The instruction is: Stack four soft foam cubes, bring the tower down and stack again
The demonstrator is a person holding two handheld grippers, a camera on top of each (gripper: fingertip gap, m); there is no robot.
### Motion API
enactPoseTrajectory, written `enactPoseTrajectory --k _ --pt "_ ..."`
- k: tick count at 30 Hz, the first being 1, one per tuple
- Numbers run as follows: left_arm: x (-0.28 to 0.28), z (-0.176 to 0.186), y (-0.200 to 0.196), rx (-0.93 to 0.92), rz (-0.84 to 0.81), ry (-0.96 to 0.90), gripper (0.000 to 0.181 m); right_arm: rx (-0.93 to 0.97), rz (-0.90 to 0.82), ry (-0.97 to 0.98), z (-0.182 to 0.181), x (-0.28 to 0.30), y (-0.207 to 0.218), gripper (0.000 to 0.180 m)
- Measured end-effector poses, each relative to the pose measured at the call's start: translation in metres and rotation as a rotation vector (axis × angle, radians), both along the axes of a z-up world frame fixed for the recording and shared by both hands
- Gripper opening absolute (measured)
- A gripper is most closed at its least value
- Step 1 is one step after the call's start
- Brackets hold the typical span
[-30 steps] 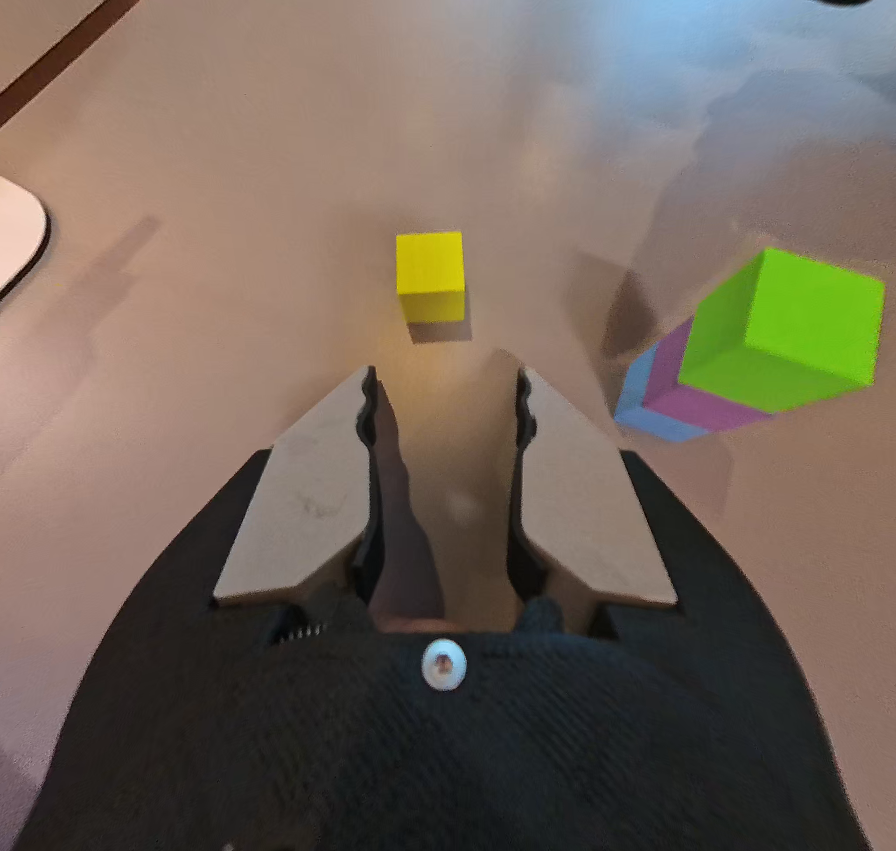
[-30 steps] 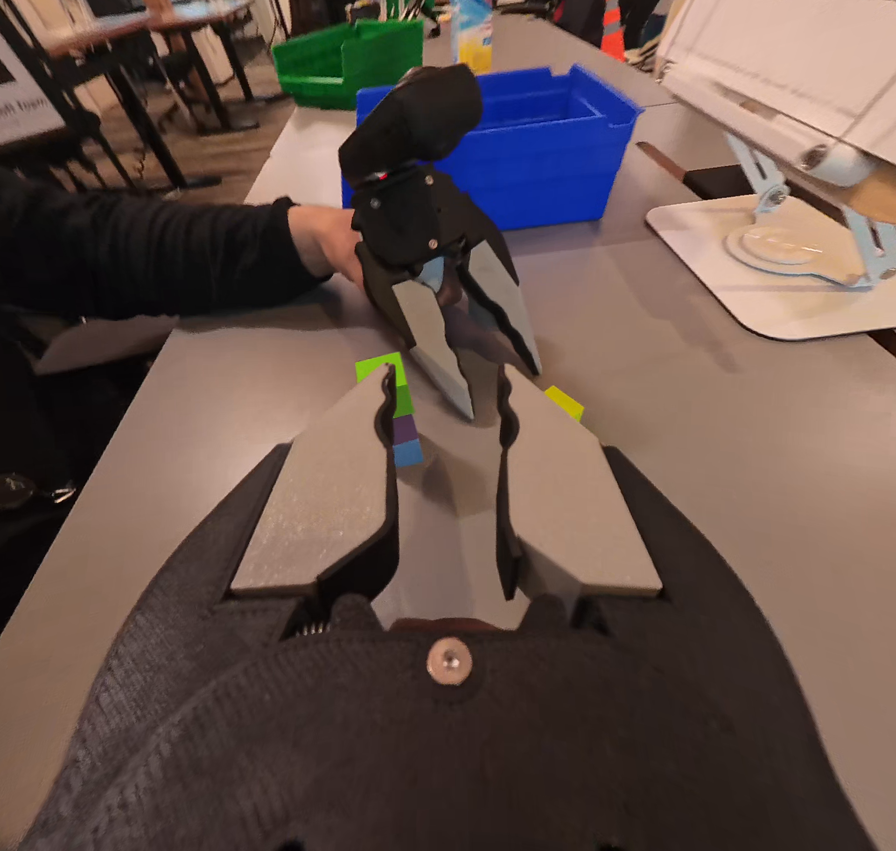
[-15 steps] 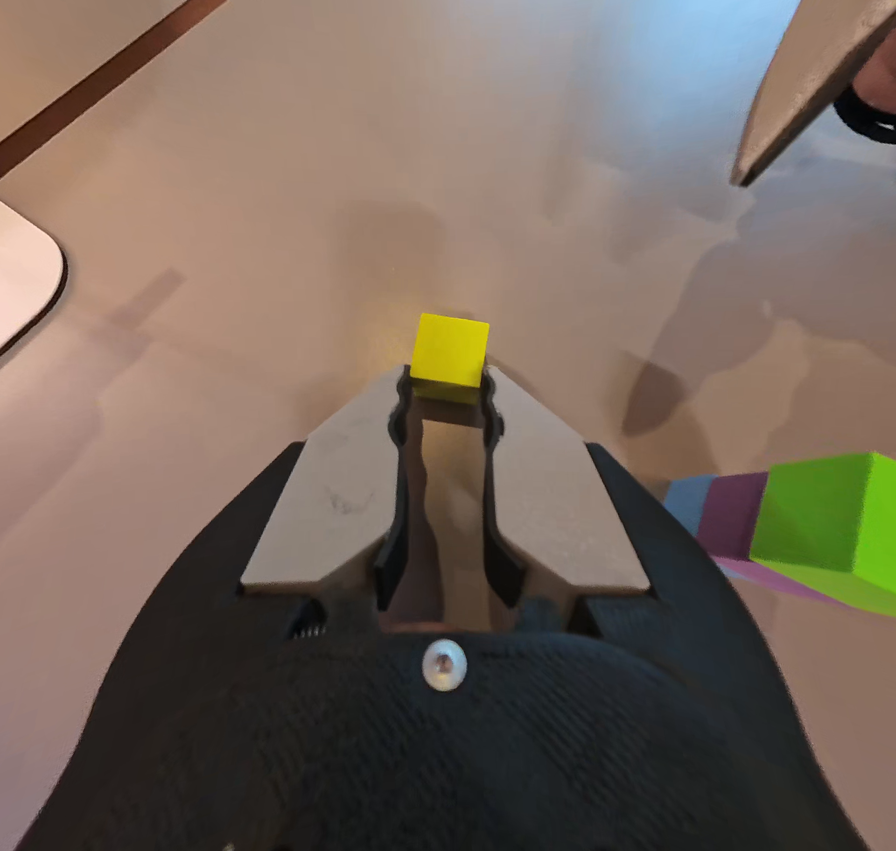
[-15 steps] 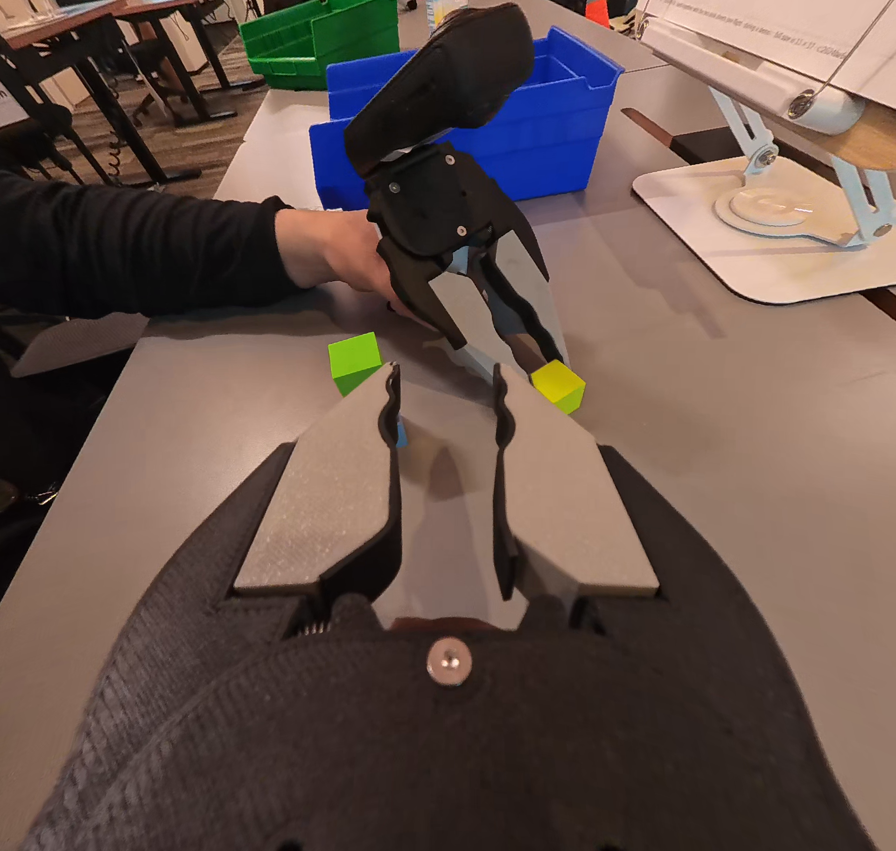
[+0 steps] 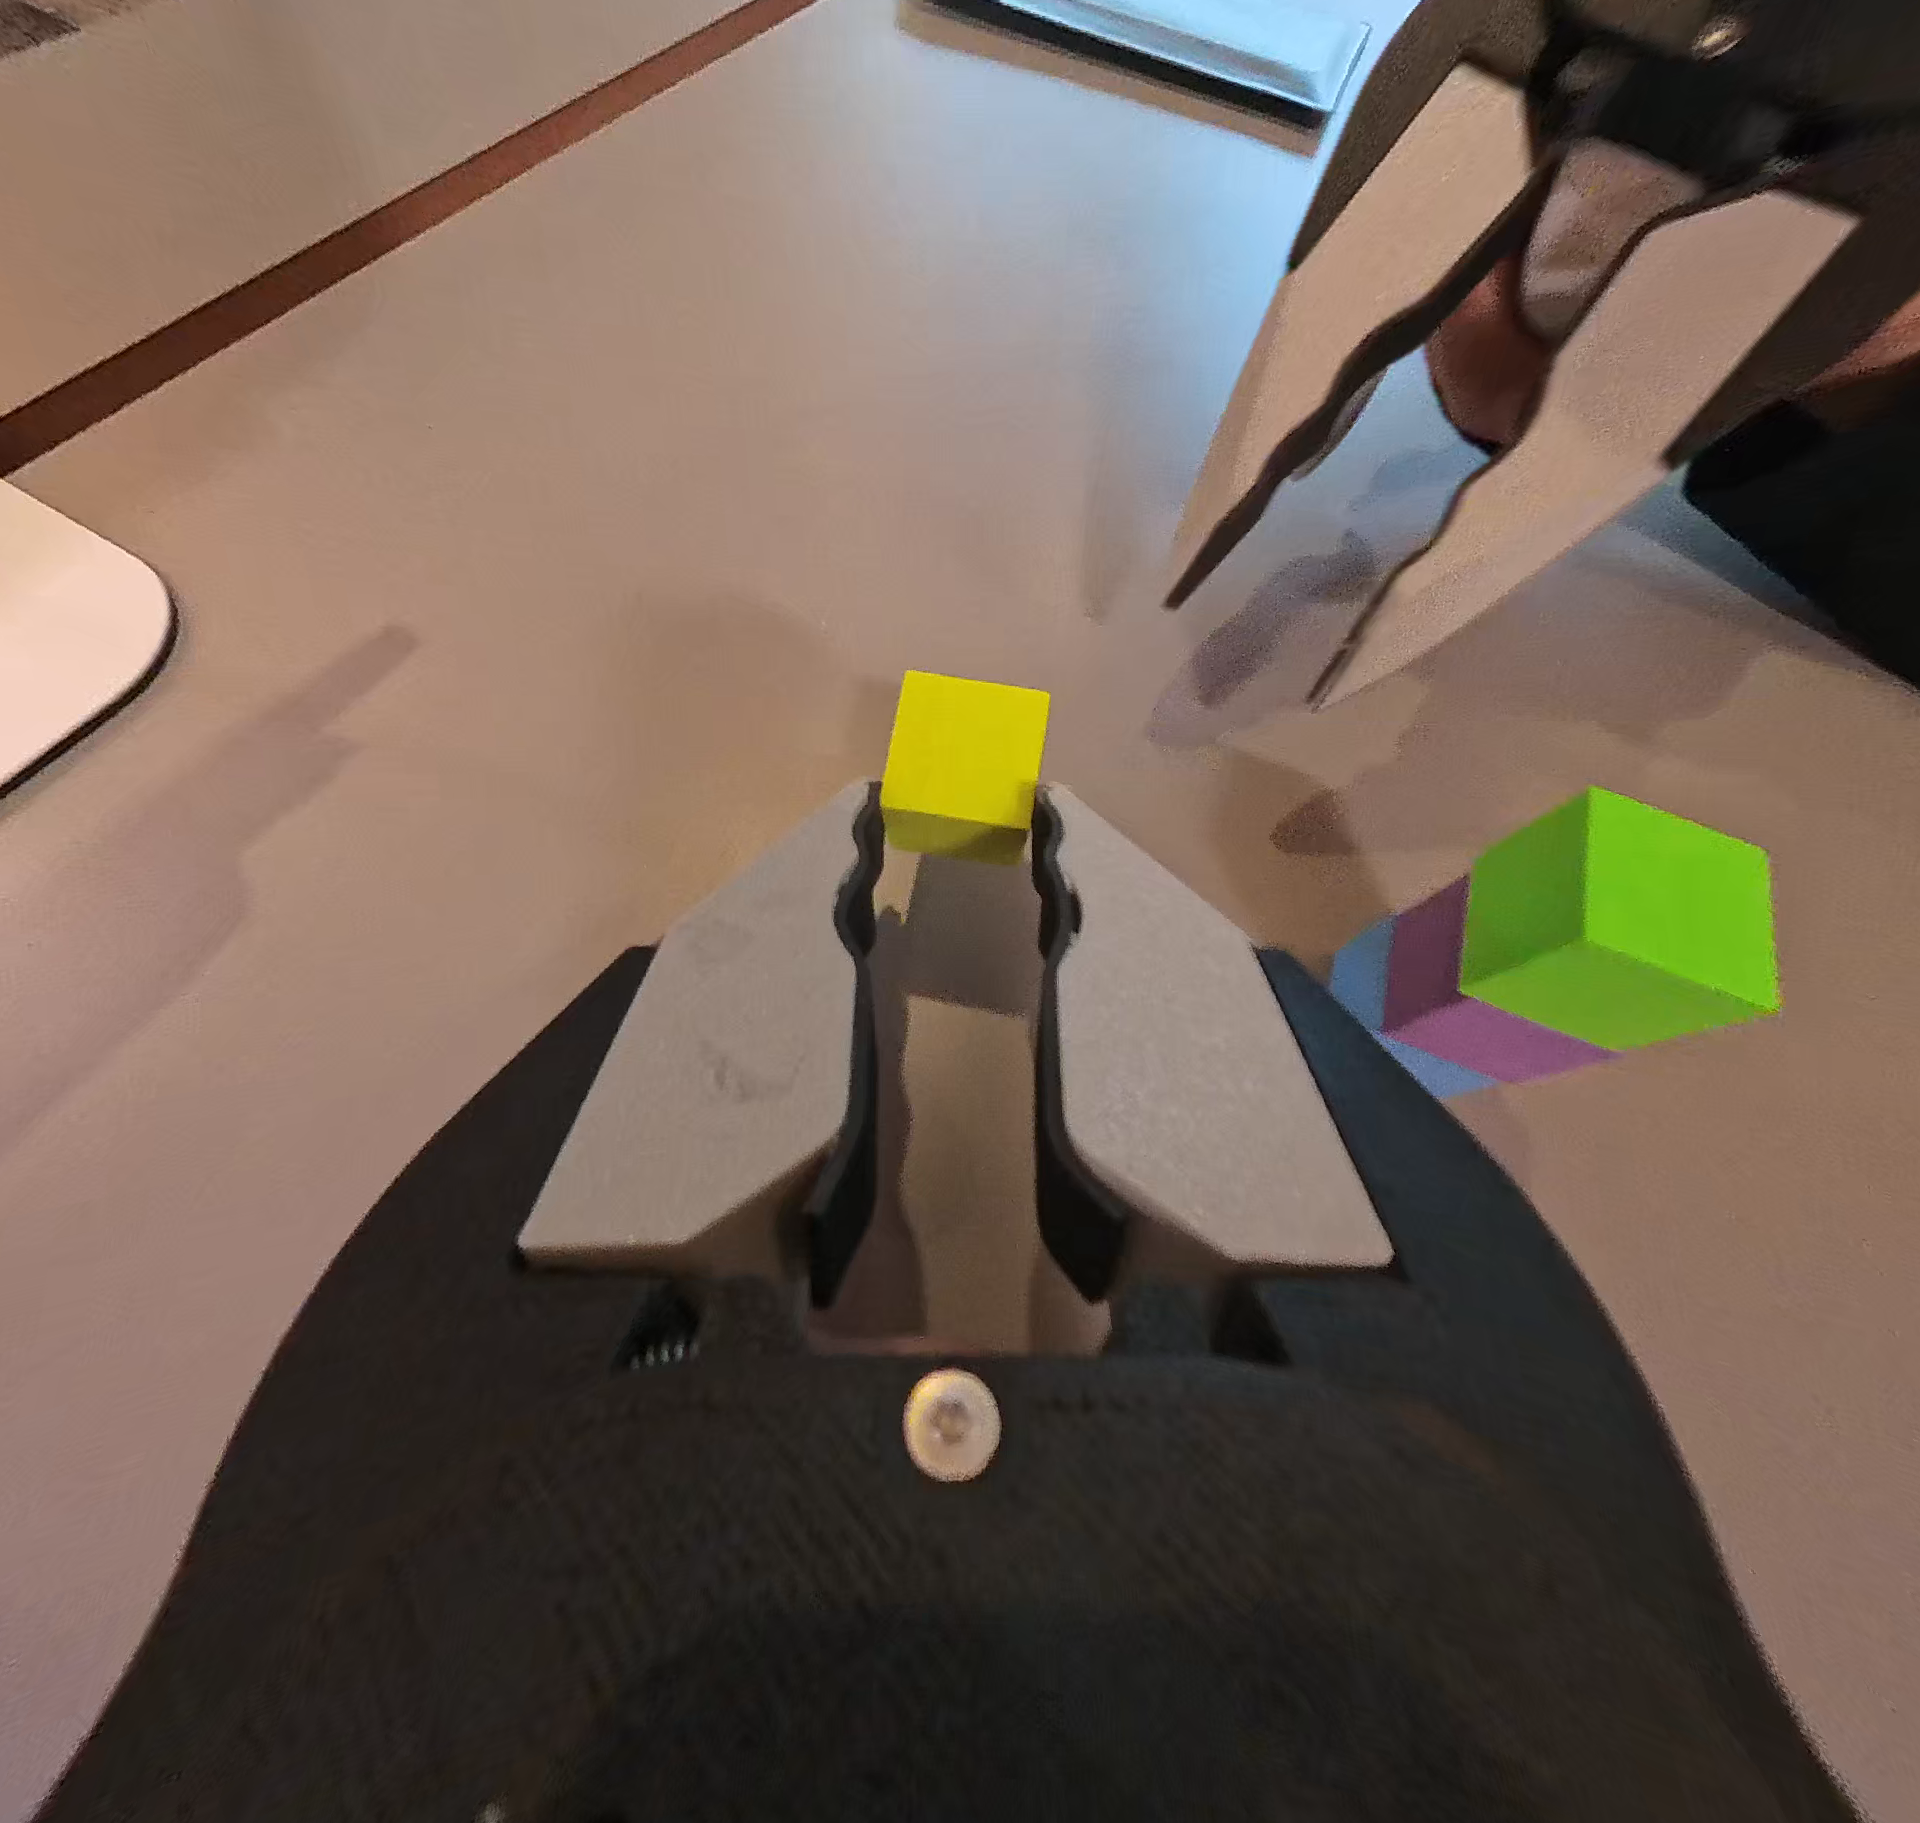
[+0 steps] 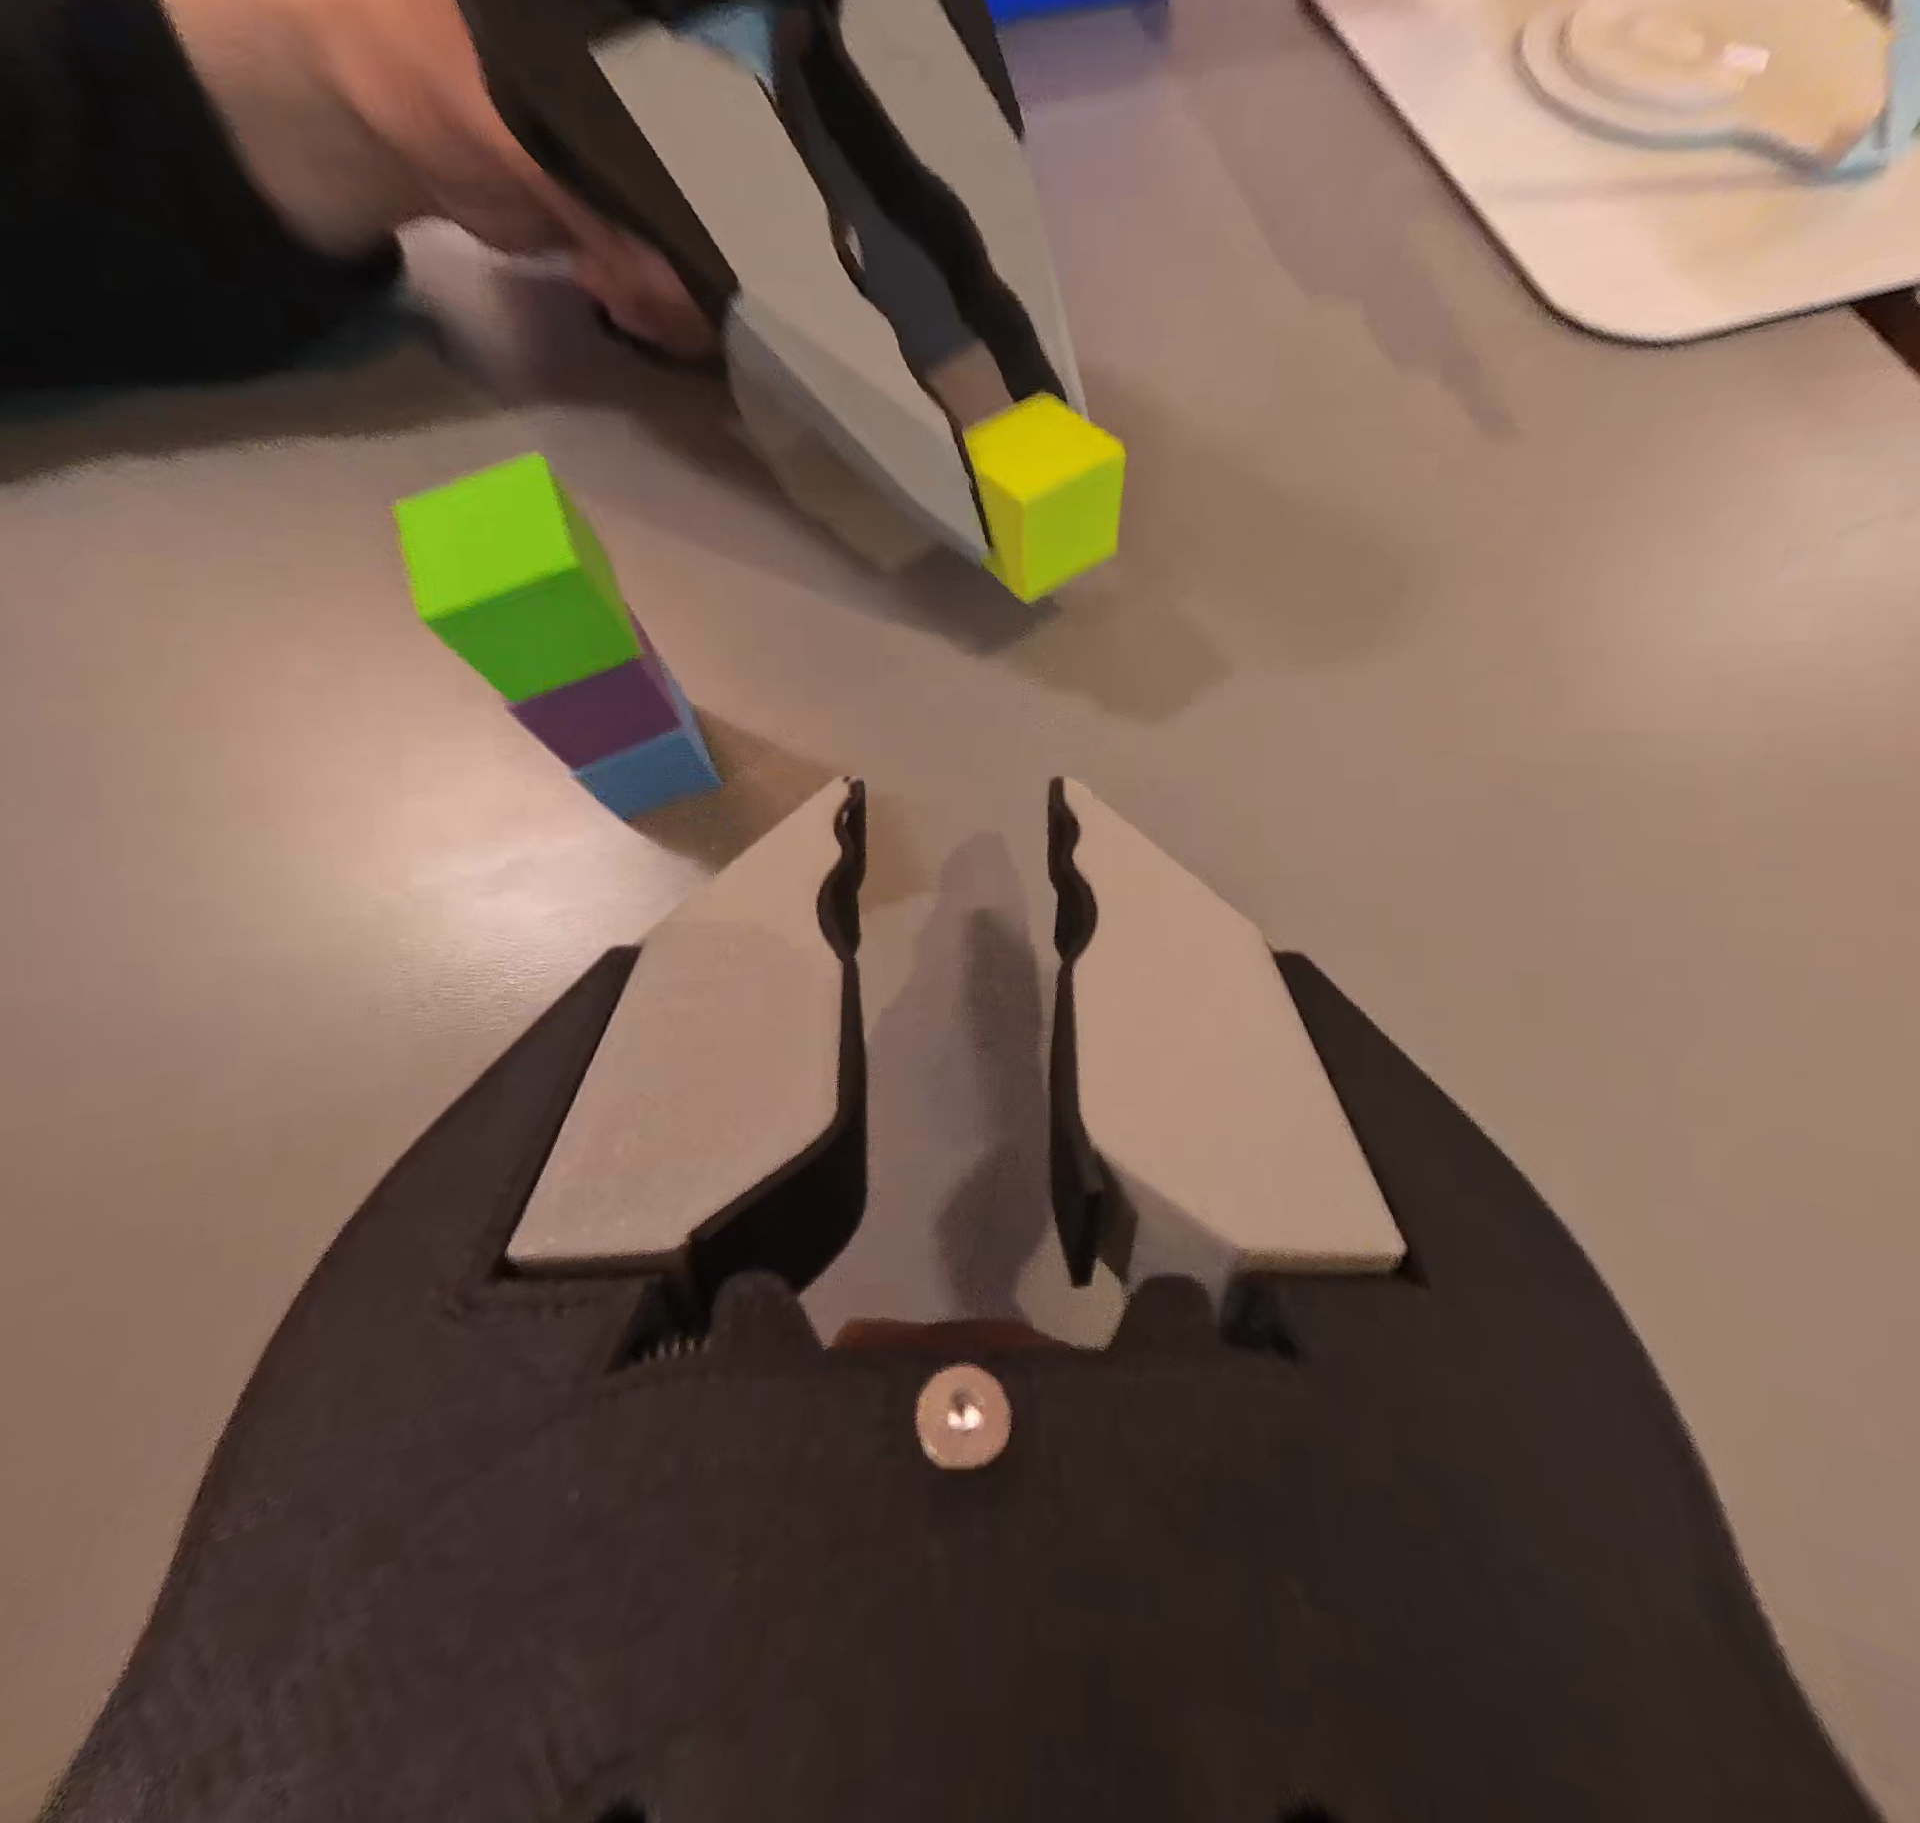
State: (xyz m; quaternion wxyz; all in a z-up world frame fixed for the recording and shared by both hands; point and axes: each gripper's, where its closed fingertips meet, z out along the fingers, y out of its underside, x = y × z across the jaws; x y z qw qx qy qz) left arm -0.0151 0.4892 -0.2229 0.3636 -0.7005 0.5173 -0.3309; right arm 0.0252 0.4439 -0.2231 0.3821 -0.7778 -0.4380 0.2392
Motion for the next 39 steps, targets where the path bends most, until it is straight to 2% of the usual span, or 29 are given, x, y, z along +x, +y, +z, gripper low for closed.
enactPoseTrajectory --k 4,9,15,22,29,35,39 --pt "0.000 0.016 -0.012 0.016 -0.046 -0.038 0.026 -0.016 -0.062 -0.110 -0.018 0.008 0.009 0.030" --pt "-0.006 0.031 -0.031 0.053 -0.110 -0.040 0.026 -0.044 -0.095 -0.146 -0.031 0.015 0.013 0.030" --pt "-0.009 0.048 -0.052 0.041 -0.199 -0.071 0.026 -0.027 -0.104 -0.113 -0.032 0.015 0.017 0.027" --pt "-0.009 0.055 -0.074 0.130 -0.316 -0.068 0.026 -0.019 -0.091 -0.105 -0.033 0.013 0.016 0.031" --pt "-0.012 0.062 -0.074 0.164 -0.298 -0.013 0.026 -0.006 -0.092 -0.115 -0.033 0.013 0.016 0.032" --pt "-0.014 0.069 -0.087 0.017 -0.283 0.046 0.026 -0.012 -0.092 -0.110 -0.033 0.013 0.016 0.032" --pt "-0.014 0.071 -0.094 0.011 -0.296 0.076 0.026 -0.011 -0.092 -0.111 -0.033 0.013 0.016 0.032"
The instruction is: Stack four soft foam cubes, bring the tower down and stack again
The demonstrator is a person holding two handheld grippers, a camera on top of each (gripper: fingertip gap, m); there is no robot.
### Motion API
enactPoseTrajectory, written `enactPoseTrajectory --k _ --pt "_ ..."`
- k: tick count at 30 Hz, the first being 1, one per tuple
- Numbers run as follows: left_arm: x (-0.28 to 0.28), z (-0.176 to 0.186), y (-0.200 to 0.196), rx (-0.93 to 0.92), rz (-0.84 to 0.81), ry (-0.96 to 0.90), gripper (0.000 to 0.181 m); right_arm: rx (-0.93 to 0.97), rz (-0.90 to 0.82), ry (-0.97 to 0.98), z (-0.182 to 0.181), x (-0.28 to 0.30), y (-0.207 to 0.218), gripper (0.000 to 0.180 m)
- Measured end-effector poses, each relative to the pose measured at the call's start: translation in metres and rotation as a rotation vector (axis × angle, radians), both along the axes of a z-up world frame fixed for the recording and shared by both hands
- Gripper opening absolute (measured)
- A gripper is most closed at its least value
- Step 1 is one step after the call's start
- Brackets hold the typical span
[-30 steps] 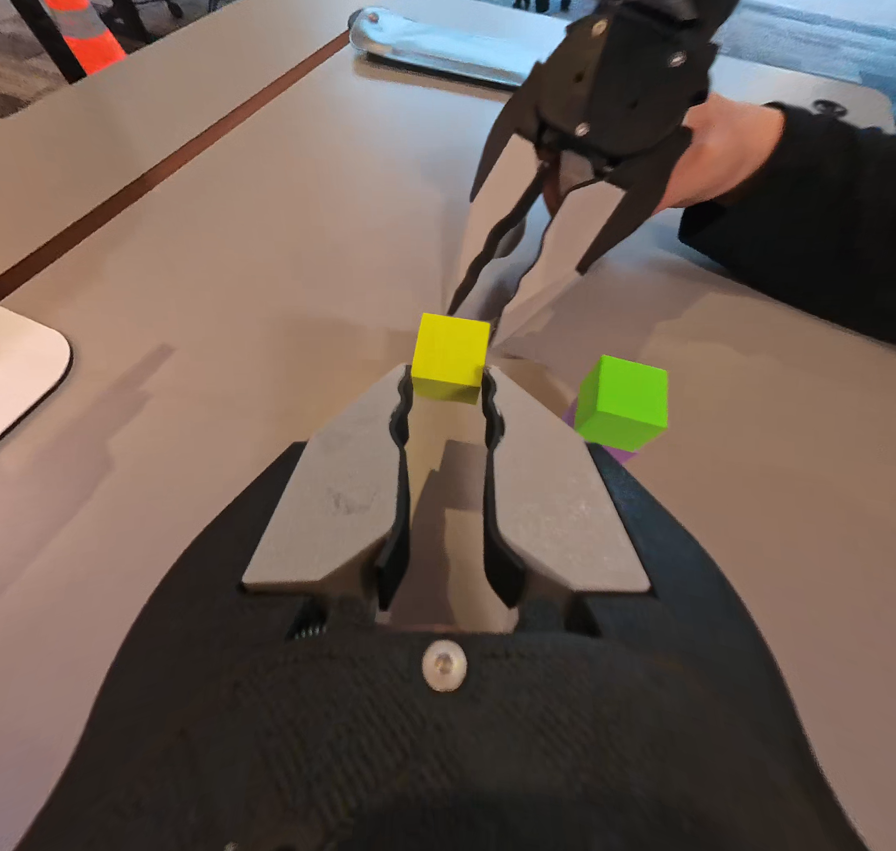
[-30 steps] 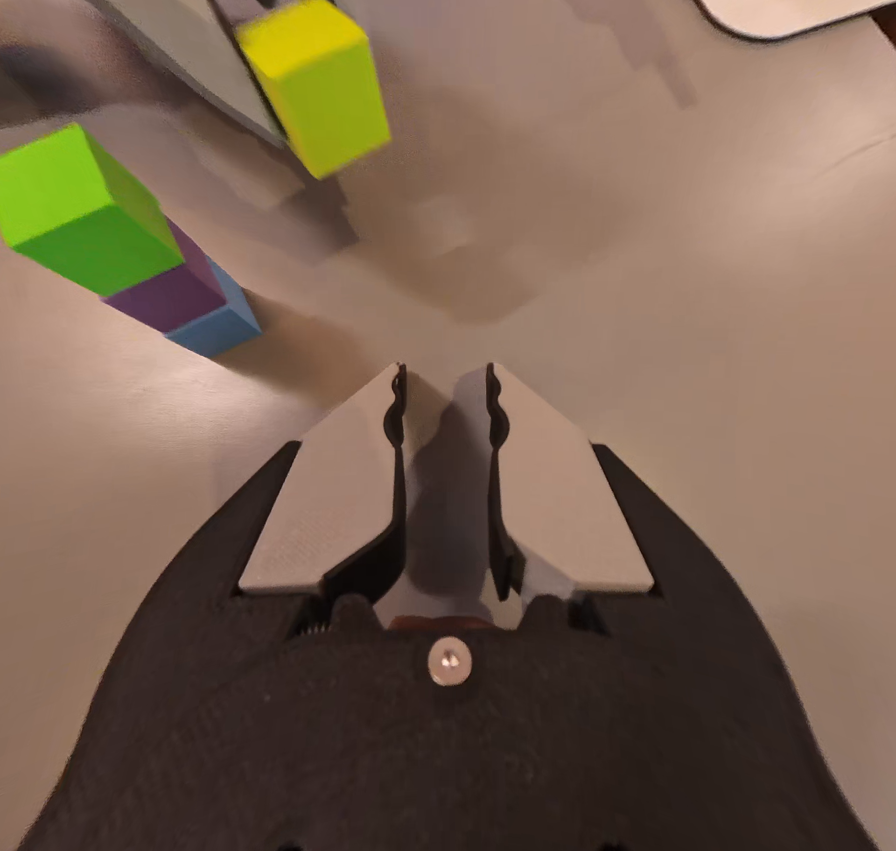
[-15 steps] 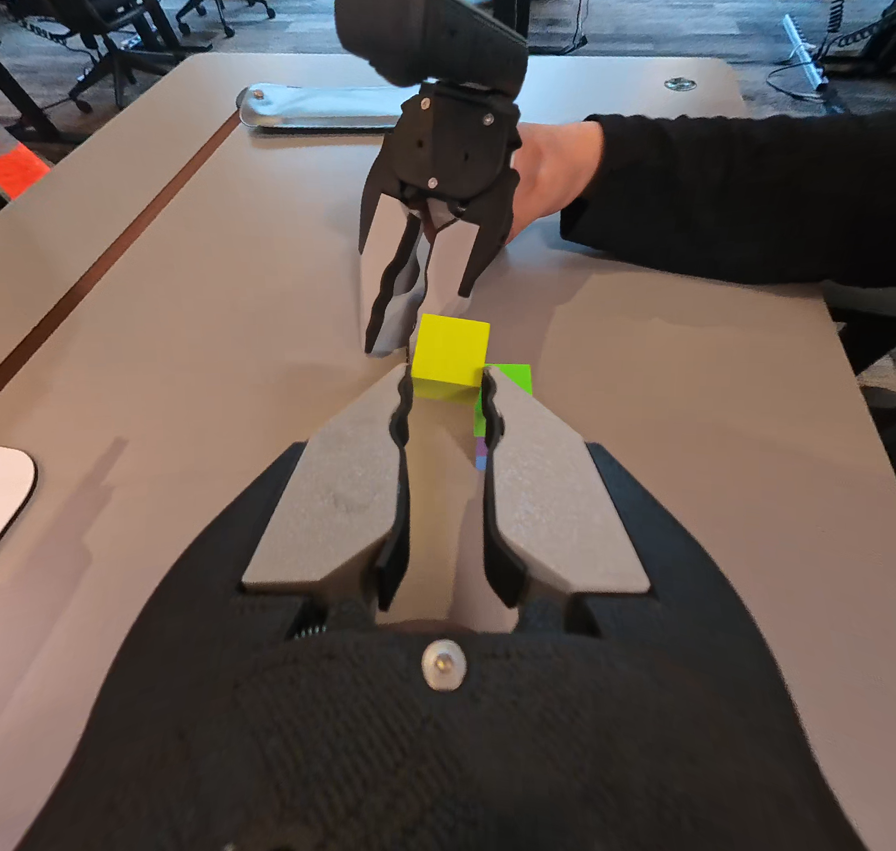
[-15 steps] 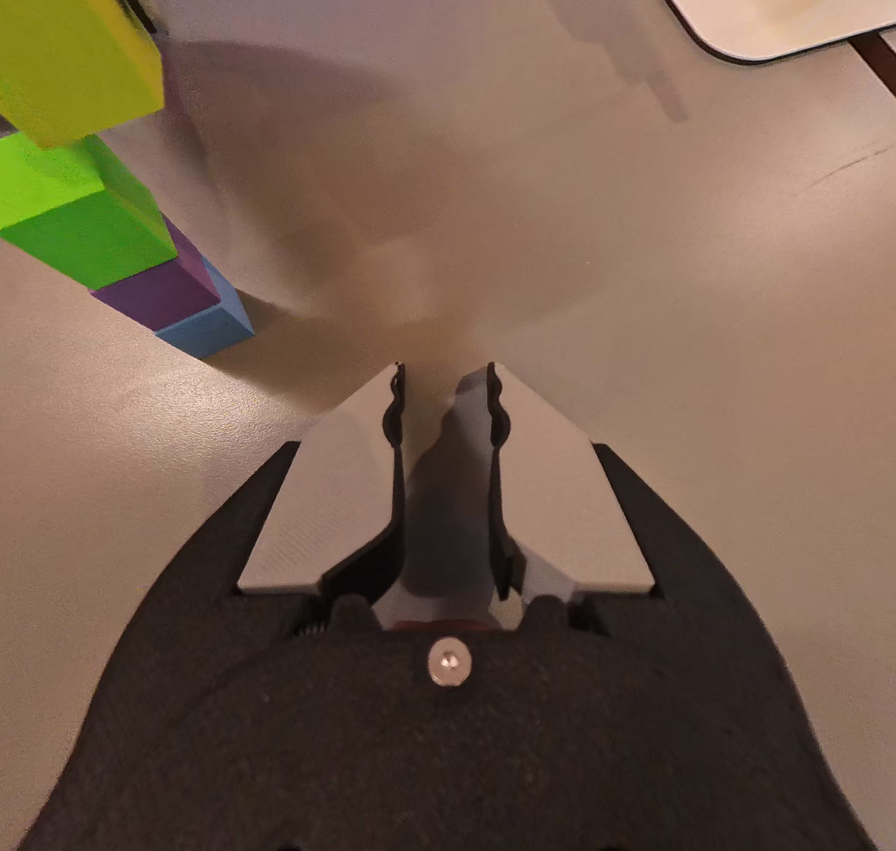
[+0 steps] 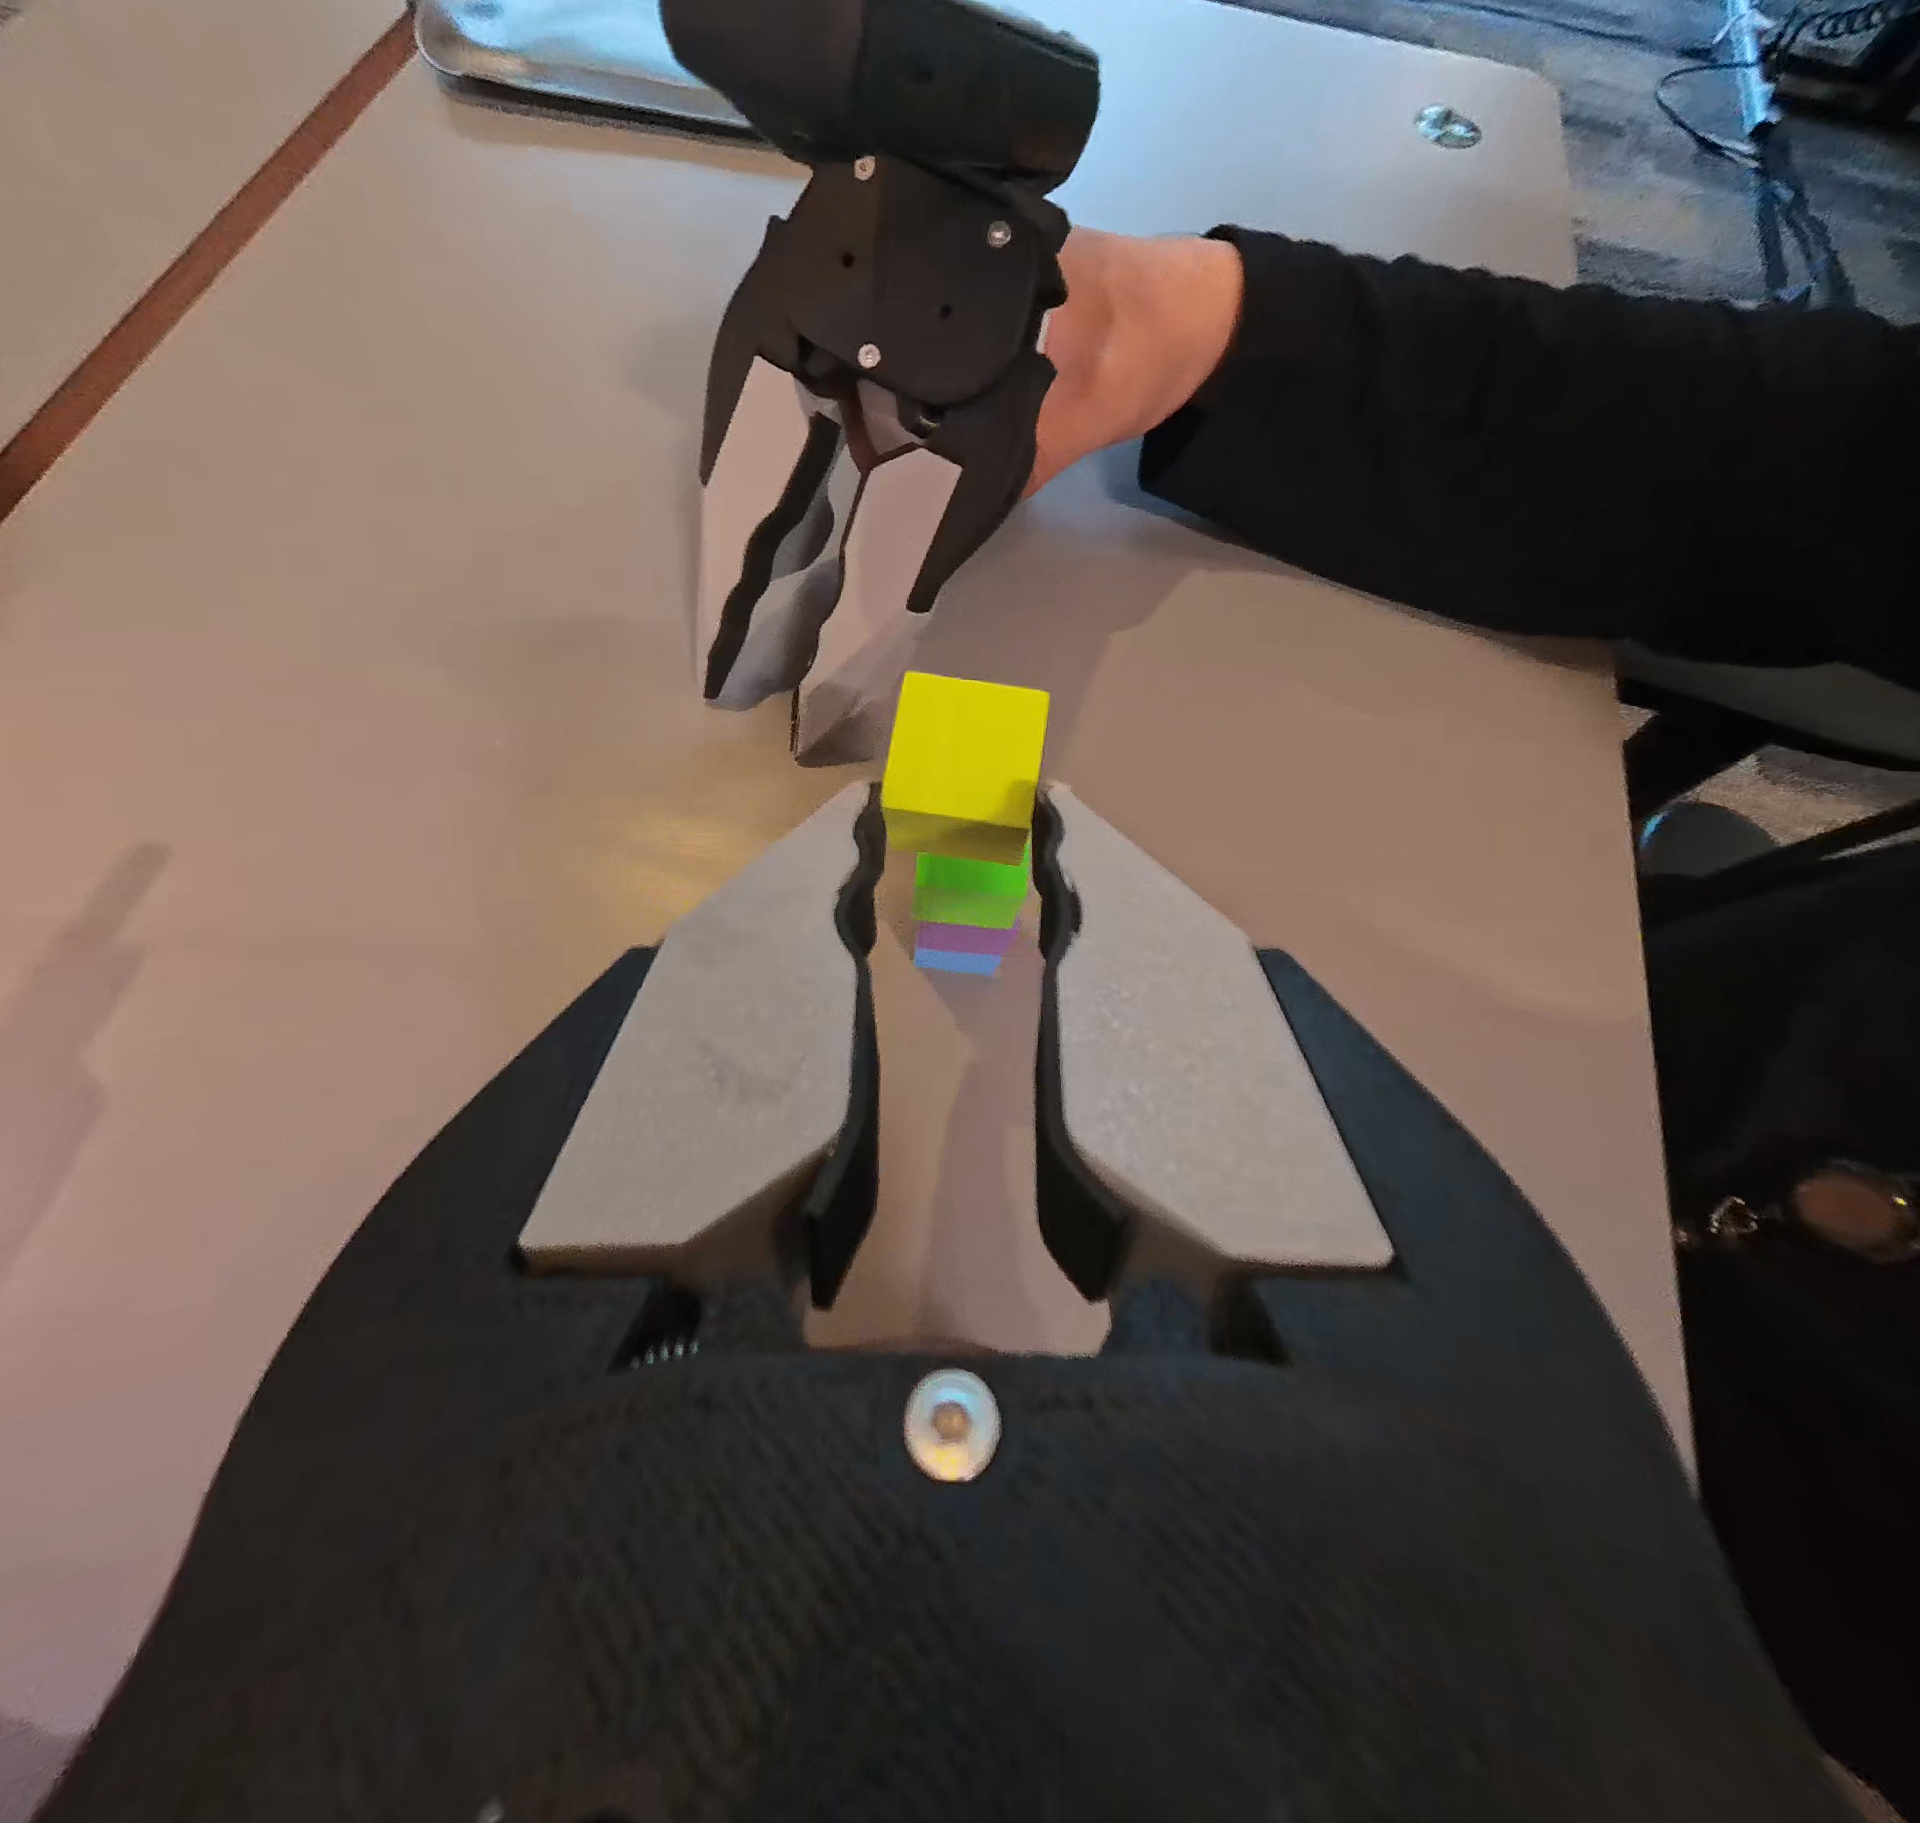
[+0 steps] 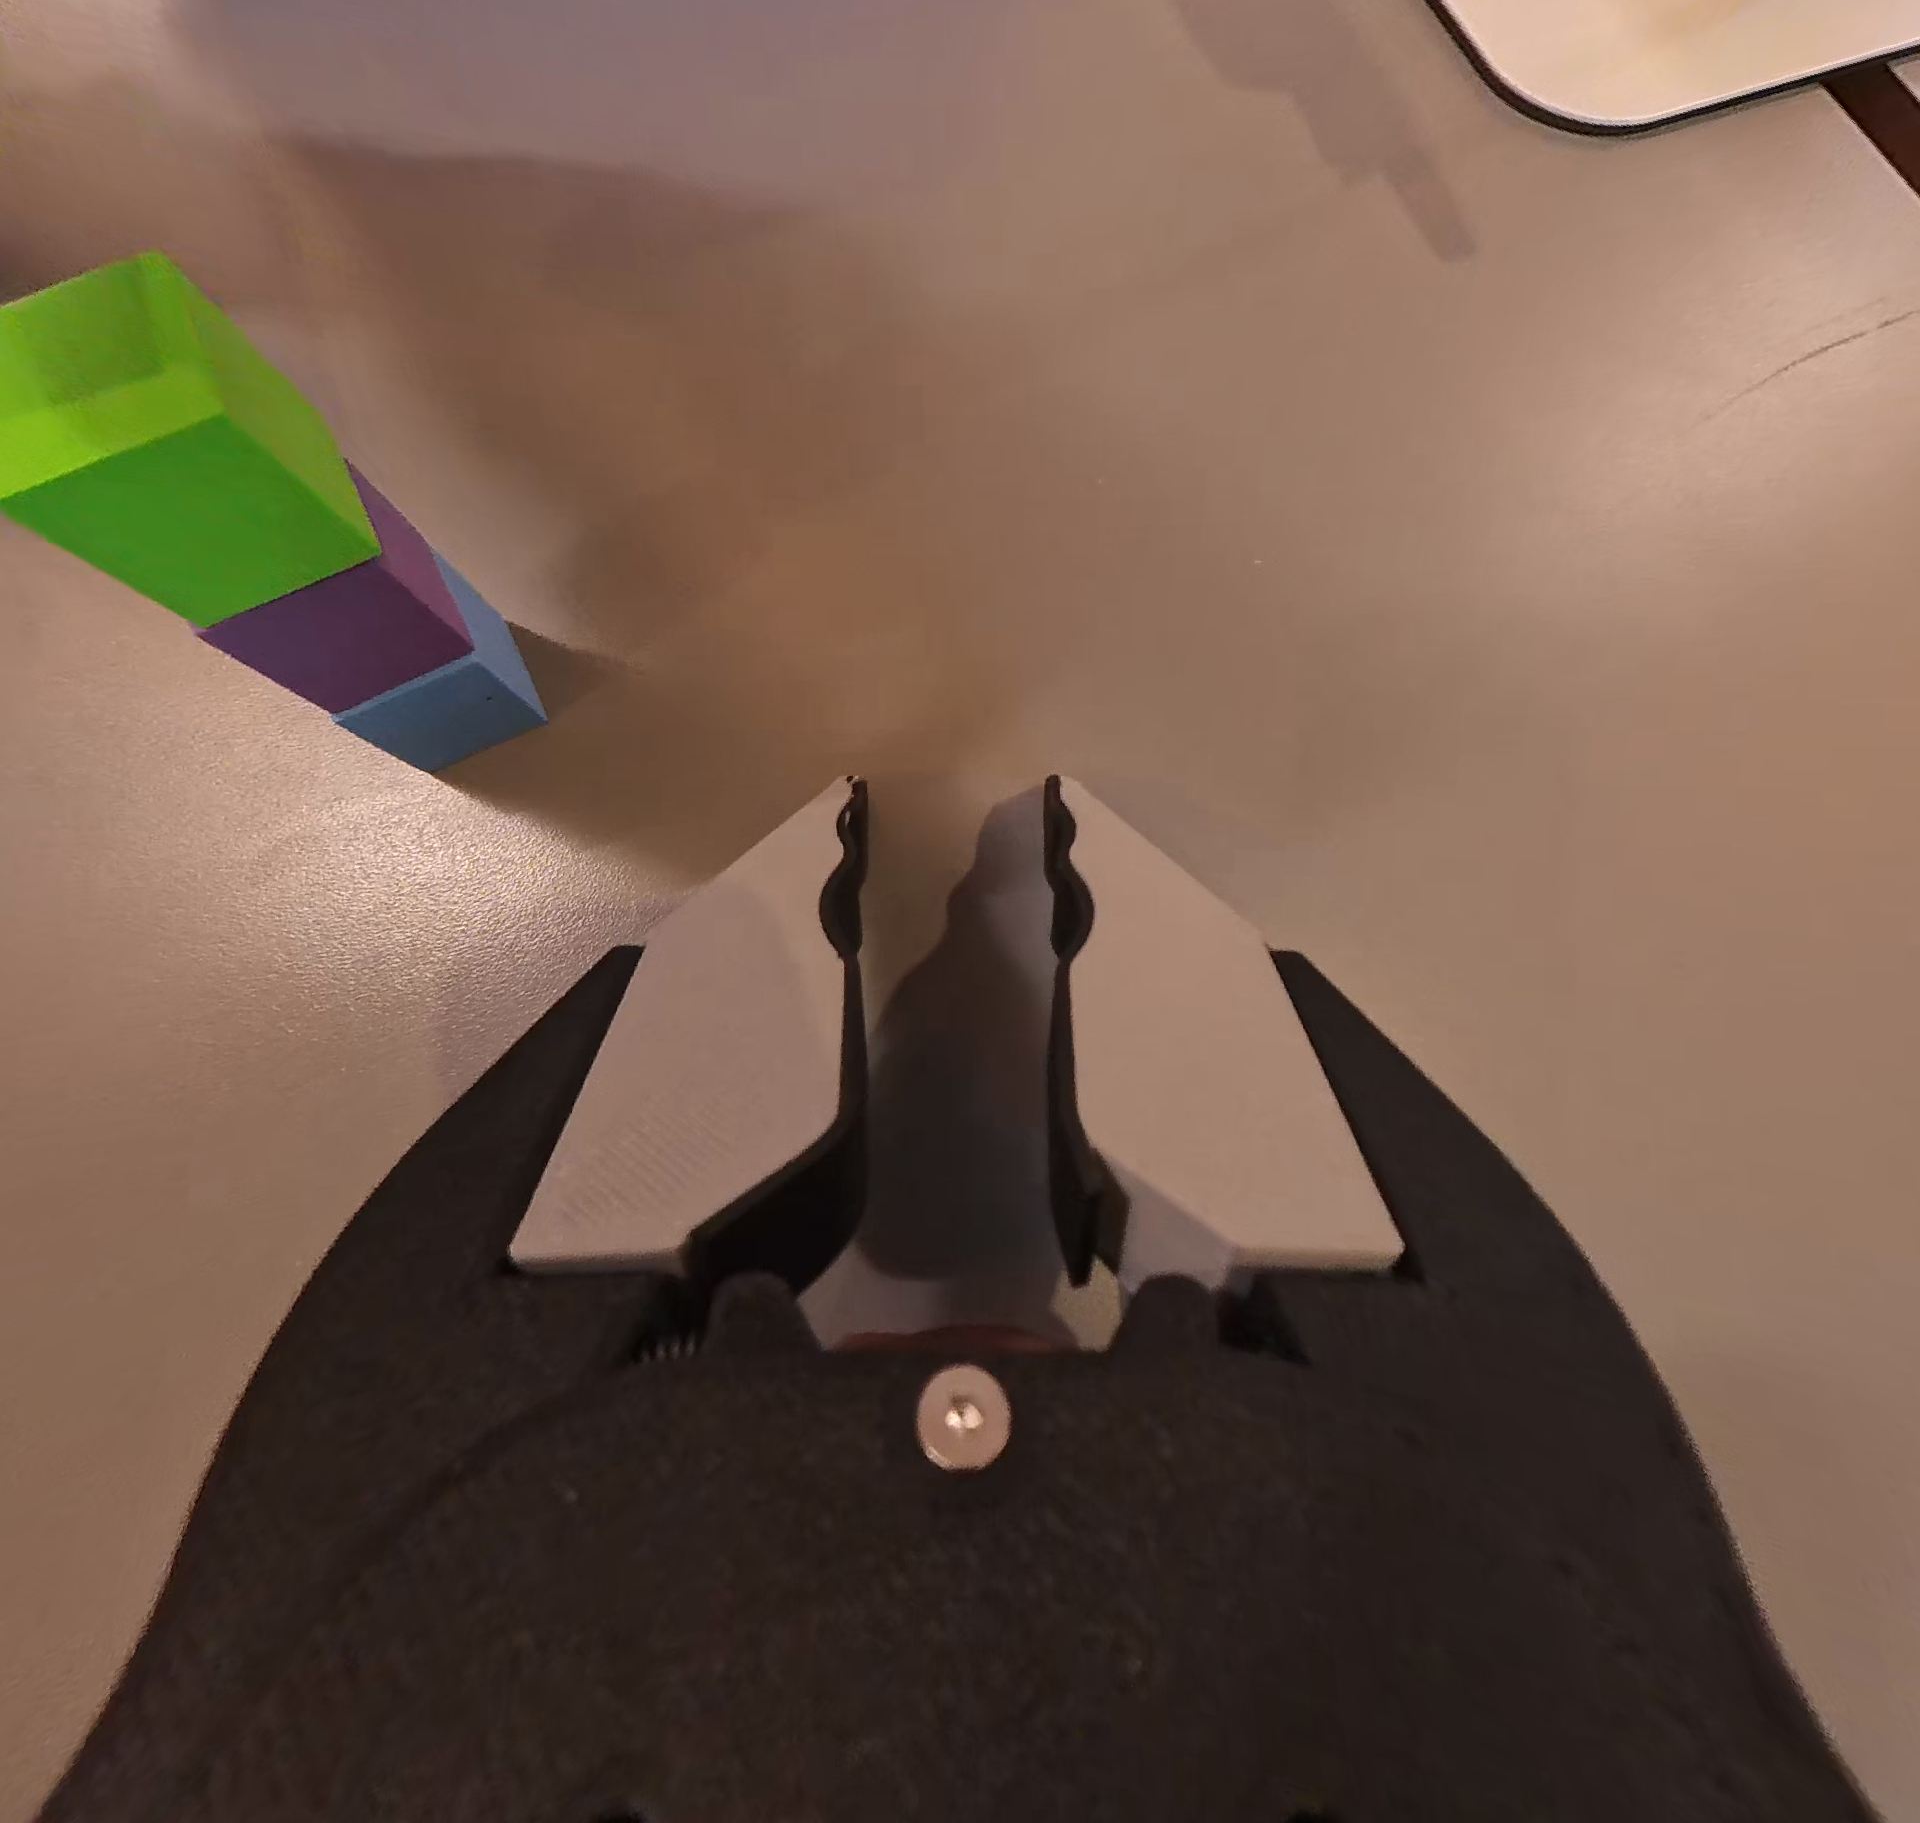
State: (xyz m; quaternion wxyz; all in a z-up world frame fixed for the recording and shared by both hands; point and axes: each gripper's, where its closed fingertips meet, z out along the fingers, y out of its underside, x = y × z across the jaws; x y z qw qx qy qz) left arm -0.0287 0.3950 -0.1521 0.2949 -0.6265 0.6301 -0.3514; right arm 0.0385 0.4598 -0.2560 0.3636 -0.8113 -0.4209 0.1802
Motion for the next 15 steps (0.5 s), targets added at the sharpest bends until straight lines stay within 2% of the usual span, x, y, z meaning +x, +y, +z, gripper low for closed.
enactPoseTrajectory --k 15 --pt "-0.0006 -0.0092 -0.0038 -0.030 0.012 0.089 0.026 0.005 0.000 -0.005 0.0001 -0.0002 -0.0002 0.031"
